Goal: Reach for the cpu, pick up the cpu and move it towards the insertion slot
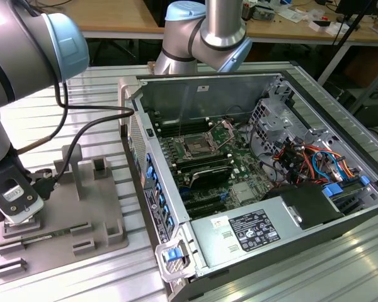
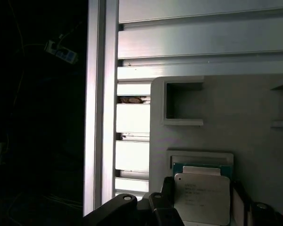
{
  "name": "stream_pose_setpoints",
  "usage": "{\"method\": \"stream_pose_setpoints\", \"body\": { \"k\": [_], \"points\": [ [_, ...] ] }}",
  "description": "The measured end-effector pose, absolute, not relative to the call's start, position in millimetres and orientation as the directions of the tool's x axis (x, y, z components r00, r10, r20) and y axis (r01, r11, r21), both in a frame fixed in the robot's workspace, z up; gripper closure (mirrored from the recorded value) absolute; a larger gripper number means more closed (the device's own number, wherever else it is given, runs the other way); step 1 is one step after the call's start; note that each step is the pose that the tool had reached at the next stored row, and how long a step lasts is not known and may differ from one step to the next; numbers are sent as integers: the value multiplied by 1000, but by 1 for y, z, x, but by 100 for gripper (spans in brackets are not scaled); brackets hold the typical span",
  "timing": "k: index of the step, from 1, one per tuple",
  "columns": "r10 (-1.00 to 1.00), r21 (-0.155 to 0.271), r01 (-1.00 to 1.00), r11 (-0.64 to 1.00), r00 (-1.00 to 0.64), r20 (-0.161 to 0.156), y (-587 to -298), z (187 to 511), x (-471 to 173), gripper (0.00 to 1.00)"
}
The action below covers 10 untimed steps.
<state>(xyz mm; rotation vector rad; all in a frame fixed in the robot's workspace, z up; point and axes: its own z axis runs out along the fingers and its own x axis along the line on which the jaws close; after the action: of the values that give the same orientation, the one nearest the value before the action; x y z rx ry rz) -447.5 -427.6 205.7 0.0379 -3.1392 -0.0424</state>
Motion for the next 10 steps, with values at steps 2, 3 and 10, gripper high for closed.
{"method": "stream_pose_setpoints", "body": {
  "k": [2,3,10],
  "points": [
    [-24,27,-24,999,-1000,2,-428,206,-448,45],
    [-24,27,-24,999,-1000,2,-428,207,-448,45],
    [-24,27,-24,999,-1000,1,-428,213,-447,45]
  ]
}}
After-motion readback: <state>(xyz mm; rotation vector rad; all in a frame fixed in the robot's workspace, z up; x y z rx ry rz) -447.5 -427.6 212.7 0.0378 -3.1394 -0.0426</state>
